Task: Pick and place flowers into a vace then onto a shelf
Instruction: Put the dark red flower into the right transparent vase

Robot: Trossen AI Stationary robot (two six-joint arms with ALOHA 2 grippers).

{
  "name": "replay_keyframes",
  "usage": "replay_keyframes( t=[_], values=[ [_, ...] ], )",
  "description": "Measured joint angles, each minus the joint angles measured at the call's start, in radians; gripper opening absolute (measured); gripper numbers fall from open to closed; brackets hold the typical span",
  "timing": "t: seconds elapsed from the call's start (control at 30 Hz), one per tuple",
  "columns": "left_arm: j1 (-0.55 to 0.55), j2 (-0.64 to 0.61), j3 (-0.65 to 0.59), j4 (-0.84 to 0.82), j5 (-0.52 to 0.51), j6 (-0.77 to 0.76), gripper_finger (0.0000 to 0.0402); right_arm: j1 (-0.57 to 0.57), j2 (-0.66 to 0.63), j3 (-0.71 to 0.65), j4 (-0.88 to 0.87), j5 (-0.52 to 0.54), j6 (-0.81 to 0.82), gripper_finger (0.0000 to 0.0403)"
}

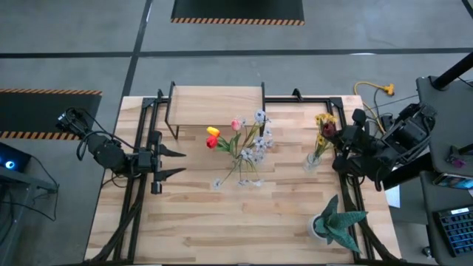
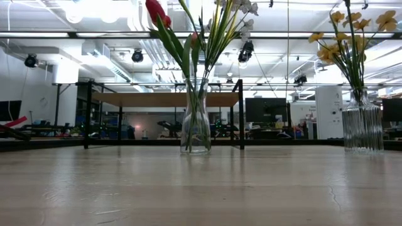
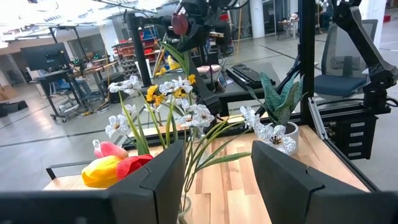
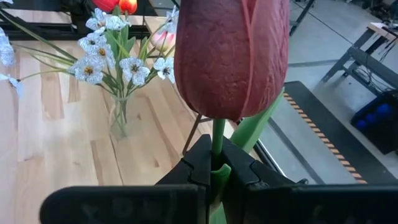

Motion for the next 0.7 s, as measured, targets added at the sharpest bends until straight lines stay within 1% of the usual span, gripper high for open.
replay_keyframes(
  t=[0.2,0.7],
  values=[
    [0.0,0.0,0.0,0.0,0.0,0.0,0.0169,0.0,-0.002,-0.028,0.011,0.0,0.037,0.0008],
    [0.0,0.0,0.0,0.0,0.0,0.0,0.0169,0.0,-0.009,-0.202,0.019,-0.001,0.217,0.0008]
  ],
)
